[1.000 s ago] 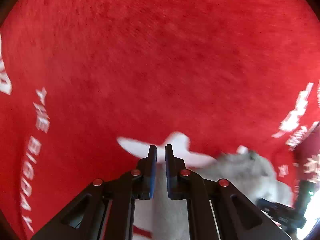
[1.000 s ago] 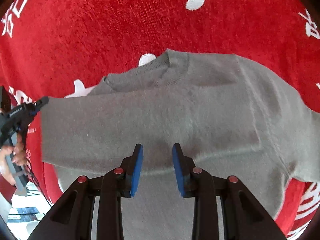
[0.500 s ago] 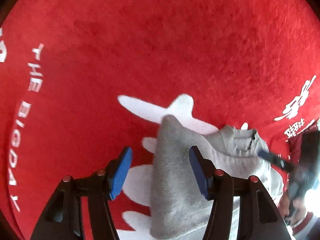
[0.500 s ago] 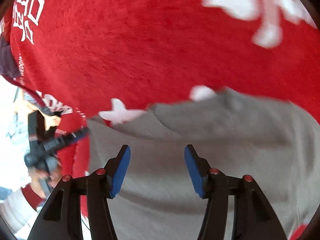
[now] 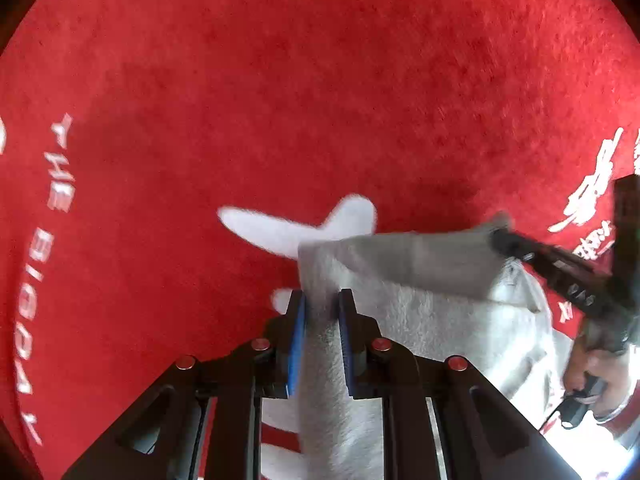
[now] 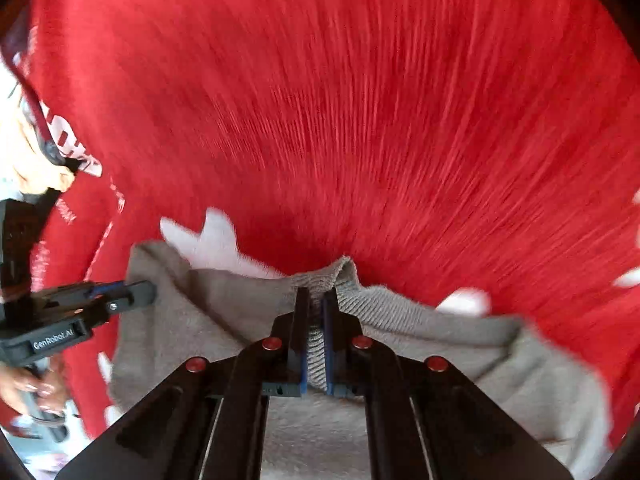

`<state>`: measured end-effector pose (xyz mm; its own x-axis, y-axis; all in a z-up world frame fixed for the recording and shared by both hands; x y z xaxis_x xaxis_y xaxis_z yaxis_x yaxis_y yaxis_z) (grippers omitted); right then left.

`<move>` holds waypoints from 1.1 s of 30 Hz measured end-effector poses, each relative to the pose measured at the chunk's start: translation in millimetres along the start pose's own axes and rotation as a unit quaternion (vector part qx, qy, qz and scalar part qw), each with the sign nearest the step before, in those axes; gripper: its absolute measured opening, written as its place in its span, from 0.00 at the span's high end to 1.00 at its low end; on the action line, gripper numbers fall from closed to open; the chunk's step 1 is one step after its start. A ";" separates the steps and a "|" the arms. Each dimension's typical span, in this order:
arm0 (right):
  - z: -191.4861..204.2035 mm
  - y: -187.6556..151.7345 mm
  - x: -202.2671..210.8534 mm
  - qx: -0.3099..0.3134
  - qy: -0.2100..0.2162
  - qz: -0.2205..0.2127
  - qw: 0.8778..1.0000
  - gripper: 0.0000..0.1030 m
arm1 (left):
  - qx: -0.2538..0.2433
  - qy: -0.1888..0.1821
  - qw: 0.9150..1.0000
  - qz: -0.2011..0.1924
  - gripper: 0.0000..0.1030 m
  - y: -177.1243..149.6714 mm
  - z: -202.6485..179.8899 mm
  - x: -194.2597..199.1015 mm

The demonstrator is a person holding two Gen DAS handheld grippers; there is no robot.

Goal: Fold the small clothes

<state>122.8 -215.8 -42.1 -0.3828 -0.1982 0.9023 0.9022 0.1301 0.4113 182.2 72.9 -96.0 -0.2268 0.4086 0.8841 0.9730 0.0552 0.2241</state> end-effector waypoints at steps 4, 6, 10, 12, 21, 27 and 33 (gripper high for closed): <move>-7.5 4.3 -22.1 -0.027 0.001 0.016 0.999 0.94 | 0.022 0.071 0.997 -0.020 0.82 14.3 19.1 -4.8; -14.1 -0.1 -41.2 -0.044 0.009 0.048 0.998 0.90 | 0.039 0.092 0.995 -0.029 0.82 17.3 27.7 -0.5; -23.6 -0.8 -19.3 -0.058 0.004 0.029 0.998 0.77 | 0.043 0.064 0.997 -0.017 0.82 7.3 29.3 17.0; -28.2 -9.6 7.0 -0.071 0.010 0.011 0.997 0.59 | 0.031 0.056 0.998 -0.002 0.82 -7.5 25.7 27.2; -104.7 -181.6 96.6 -0.348 0.029 0.022 0.937 0.52 | -0.026 0.080 0.996 0.028 0.82 -102.4 8.4 55.9; -121.6 -219.6 82.8 -0.444 0.074 -0.014 0.893 0.52 | -0.021 0.097 0.994 0.040 0.82 -139.1 2.2 45.7; -128.7 -199.6 74.4 -0.448 0.093 -0.020 0.889 0.99 | 0.008 0.138 0.990 -0.003 0.81 -126.9 5.4 37.2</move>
<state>-60.1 -381.5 -73.7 -0.4541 -0.3527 0.8182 0.7163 -0.6906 0.0998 50.6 85.9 -93.7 -0.2342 0.1435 0.9615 0.9715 0.0724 0.2258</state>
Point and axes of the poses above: each gripper's, at about its wrist camera, not at the fingertips, and x roughly against the way its jaws point, z to its left, y to its top, the point moved 3 cm from there along -x, roughly the way its jaws point, and after that the axes turned 12 degrees about x, right-handed, at the moved point
